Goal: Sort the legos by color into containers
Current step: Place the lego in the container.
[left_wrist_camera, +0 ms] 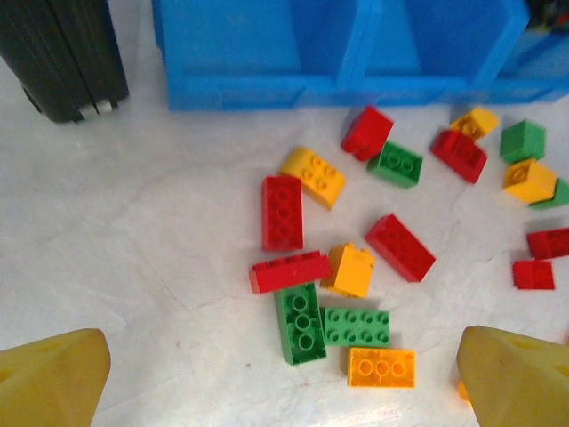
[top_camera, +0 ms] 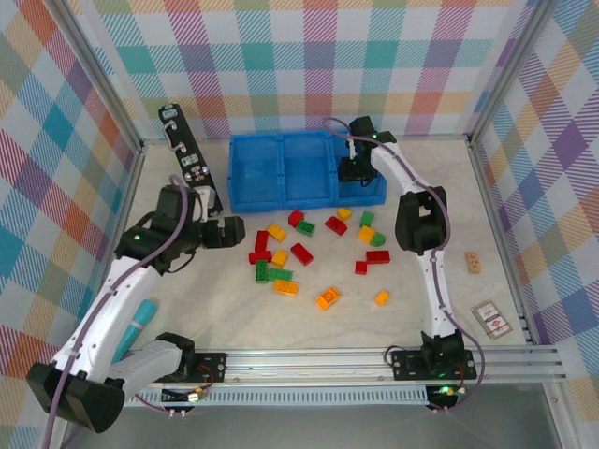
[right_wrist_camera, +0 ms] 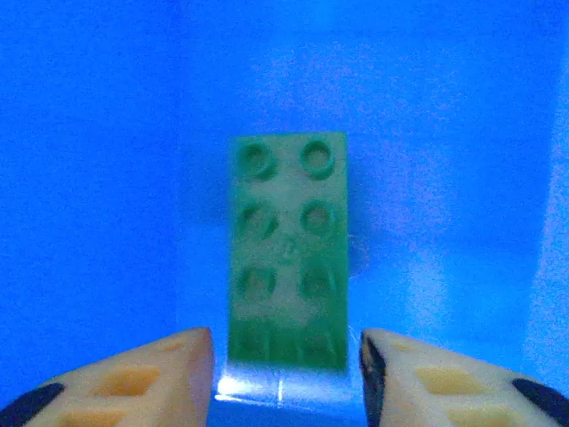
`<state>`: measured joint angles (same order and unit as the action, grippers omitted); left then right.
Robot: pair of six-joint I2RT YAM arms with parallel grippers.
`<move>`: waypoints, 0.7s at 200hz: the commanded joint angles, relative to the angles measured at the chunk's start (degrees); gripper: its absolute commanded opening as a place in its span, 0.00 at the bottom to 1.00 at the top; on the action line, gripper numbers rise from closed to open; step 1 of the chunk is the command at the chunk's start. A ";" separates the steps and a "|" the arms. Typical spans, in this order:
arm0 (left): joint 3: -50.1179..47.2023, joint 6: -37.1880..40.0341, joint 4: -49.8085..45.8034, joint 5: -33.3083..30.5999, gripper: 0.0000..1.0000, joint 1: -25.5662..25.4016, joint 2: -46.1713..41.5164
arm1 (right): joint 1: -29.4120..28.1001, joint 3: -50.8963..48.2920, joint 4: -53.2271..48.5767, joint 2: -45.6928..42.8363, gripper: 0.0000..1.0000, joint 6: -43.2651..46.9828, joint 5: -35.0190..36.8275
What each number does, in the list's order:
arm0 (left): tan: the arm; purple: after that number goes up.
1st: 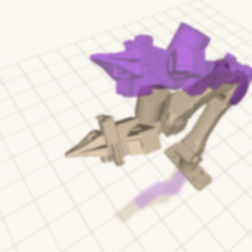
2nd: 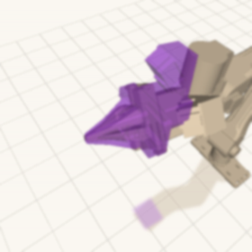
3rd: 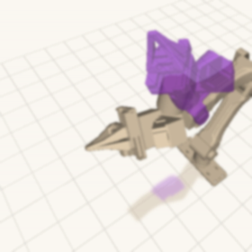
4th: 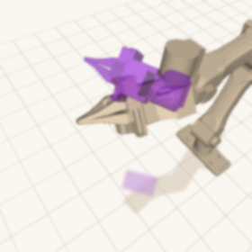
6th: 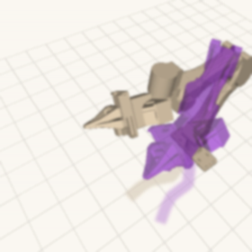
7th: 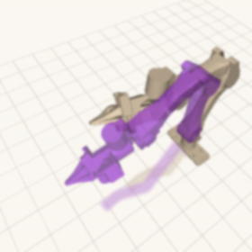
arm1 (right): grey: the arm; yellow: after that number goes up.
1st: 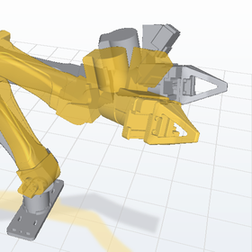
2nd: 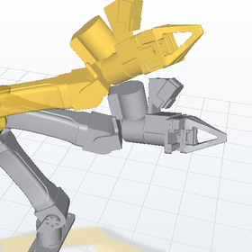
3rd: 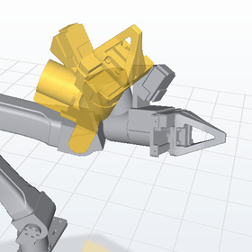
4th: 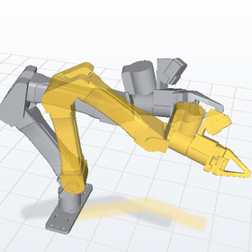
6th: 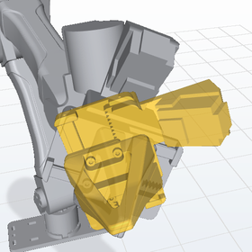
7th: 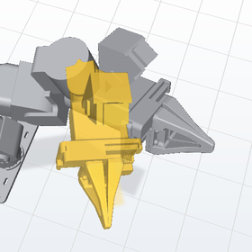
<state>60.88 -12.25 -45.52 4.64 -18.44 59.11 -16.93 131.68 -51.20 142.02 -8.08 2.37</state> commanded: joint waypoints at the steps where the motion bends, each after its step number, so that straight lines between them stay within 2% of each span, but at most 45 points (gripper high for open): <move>1: -1.86 -4.19 2.83 -4.47 1.00 -3.13 2.91 | -0.29 -1.64 0.73 -3.84 0.54 0.66 -1.73; 41: -3.50 -7.48 4.65 -7.07 1.00 -5.72 10.75 | -0.38 -3.79 0.98 -7.76 0.65 0.96 -2.81; 140: -1.50 -13.95 6.95 -12.00 0.98 -13.25 26.14 | -1.06 -17.33 5.13 -22.71 0.71 2.52 -6.49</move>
<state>58.22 -23.90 -38.37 -4.67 -29.67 82.02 -17.34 117.54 -47.62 124.05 -6.70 -1.67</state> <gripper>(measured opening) 0.989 0.704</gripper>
